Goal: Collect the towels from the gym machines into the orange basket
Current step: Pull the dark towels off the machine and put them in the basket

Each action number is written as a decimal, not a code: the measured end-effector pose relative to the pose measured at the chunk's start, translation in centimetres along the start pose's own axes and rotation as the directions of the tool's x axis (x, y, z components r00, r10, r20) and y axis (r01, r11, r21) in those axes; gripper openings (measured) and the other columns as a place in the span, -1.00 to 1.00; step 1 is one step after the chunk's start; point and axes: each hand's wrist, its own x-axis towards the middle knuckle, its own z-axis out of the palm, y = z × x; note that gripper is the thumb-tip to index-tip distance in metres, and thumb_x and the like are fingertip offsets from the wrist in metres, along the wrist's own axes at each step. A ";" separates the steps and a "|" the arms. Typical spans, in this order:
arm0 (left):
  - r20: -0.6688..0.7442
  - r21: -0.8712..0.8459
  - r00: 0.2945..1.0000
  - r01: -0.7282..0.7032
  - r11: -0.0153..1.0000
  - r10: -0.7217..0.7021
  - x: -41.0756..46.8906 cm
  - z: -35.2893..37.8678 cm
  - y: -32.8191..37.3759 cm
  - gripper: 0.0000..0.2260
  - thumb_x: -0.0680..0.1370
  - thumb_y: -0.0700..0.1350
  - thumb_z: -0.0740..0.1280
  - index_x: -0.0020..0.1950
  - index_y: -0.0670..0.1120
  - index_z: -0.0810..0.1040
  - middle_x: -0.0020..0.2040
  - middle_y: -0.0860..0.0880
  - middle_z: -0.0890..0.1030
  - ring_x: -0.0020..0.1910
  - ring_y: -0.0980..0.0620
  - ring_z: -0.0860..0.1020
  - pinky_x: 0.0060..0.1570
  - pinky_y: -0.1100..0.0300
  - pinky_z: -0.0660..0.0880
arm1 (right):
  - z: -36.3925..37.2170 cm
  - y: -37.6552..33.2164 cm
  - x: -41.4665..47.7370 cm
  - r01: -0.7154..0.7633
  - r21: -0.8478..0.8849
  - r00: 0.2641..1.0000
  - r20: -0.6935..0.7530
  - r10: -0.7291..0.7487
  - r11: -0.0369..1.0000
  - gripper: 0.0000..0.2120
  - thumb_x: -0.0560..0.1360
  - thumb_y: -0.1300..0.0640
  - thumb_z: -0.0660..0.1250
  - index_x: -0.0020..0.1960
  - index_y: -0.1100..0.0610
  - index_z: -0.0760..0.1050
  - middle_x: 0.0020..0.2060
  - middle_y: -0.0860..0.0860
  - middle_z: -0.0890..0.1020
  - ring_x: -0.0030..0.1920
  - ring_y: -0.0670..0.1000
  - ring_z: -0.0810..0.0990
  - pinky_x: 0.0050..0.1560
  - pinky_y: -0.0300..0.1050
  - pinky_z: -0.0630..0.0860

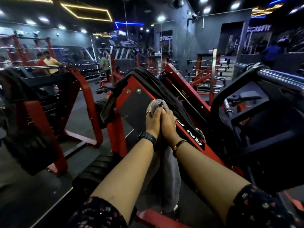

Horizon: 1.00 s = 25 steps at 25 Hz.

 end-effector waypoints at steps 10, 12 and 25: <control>-0.548 0.067 0.822 -0.145 0.987 0.158 11.2 -2.7 -2.0 -0.52 0.48 0.04 0.31 0.31 -0.20 0.48 0.29 -0.11 0.56 0.18 0.06 0.53 -0.07 0.65 0.35 | -1.0 3.8 12.5 -0.013 -0.518 0.999 0.020 0.028 0.855 -0.36 0.56 -0.27 0.08 0.56 -0.11 -0.03 0.57 0.03 0.05 0.55 0.14 -0.02 0.45 0.26 0.00; -0.545 0.118 0.820 -0.134 0.984 0.177 12.6 -3.0 -2.5 -0.48 0.43 0.09 0.28 0.31 -0.16 0.49 0.28 -0.08 0.56 0.25 0.01 0.52 0.05 0.51 0.39 | -1.1 5.1 14.5 -0.045 -0.550 0.997 0.024 0.069 0.834 -0.30 0.54 -0.30 0.10 0.56 -0.11 -0.10 0.58 0.04 -0.04 0.56 0.12 -0.10 0.47 0.24 -0.05; -0.455 0.244 0.836 -0.213 0.946 0.305 13.4 -4.2 -3.1 -0.37 0.34 0.24 0.23 0.28 -0.11 0.50 0.29 -0.08 0.54 0.22 0.08 0.48 0.26 0.28 0.39 | -0.2 6.4 17.4 -0.050 -0.608 0.998 -0.057 0.020 0.792 -0.51 0.58 -0.10 0.19 0.41 0.14 0.33 0.29 0.15 0.45 0.31 0.21 0.38 0.27 0.15 0.31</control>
